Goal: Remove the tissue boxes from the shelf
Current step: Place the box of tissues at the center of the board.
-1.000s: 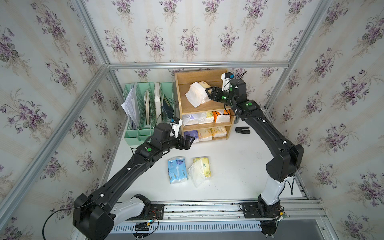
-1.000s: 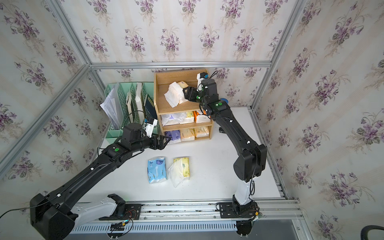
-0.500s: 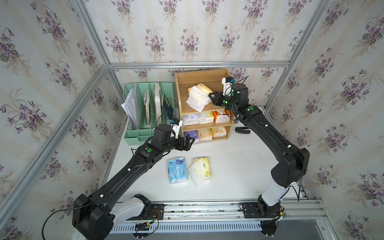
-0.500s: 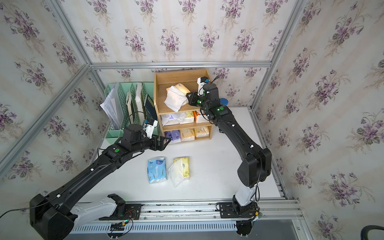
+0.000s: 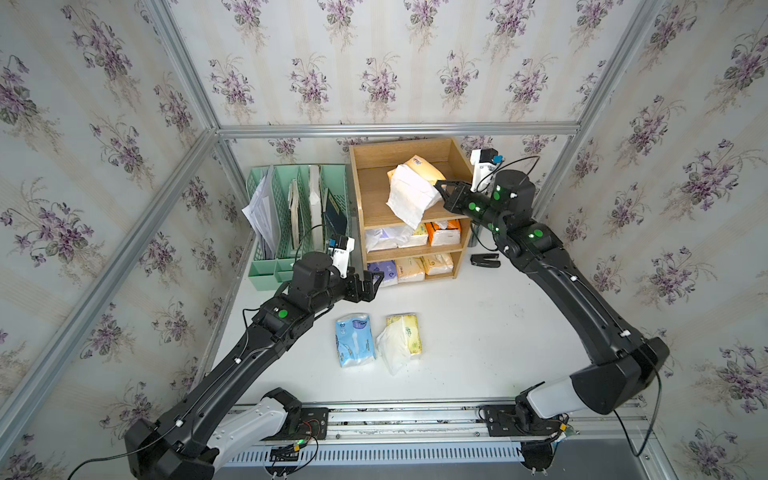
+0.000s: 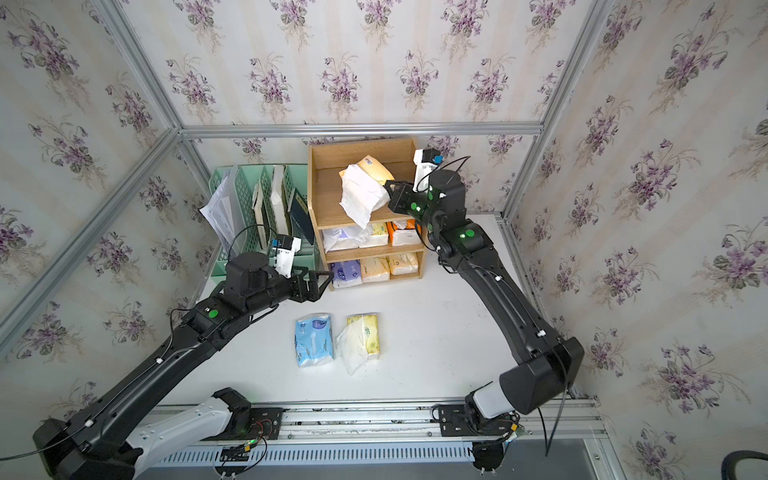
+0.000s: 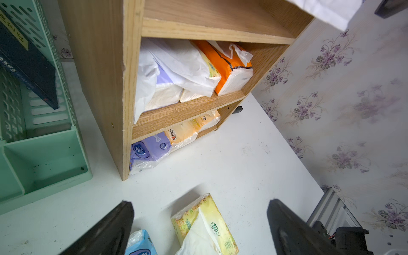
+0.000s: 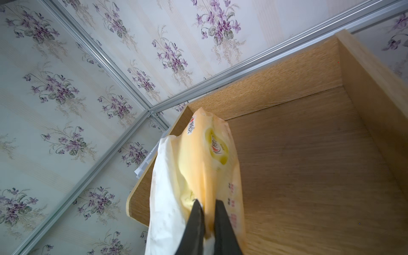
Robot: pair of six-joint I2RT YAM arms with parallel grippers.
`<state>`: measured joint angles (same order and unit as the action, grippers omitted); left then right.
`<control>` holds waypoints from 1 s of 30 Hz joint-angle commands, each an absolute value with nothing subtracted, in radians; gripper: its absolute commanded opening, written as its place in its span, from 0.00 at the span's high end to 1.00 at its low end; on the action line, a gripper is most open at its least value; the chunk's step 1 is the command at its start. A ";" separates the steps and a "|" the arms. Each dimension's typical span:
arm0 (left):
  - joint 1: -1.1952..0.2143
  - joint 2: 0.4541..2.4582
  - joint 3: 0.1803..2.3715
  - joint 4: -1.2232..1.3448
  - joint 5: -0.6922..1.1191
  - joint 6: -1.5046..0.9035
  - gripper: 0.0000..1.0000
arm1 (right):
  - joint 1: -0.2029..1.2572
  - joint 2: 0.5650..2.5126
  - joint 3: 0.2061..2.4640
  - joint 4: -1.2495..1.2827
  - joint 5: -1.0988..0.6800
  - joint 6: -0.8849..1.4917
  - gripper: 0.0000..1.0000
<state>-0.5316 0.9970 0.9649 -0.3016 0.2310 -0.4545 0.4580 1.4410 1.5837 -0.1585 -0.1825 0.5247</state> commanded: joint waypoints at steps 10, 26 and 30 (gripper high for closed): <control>-0.676 0.900 0.849 -0.288 0.042 -0.519 0.01 | 0.460 0.940 1.085 -0.262 -0.138 0.505 1.00; -0.855 0.728 0.545 -0.356 -0.244 -0.650 0.01 | 0.460 0.444 0.371 -0.273 -0.067 0.644 1.00; -0.855 0.633 0.506 -0.415 -0.296 -0.666 0.01 | 0.459 0.365 0.280 -0.285 -0.072 0.684 1.00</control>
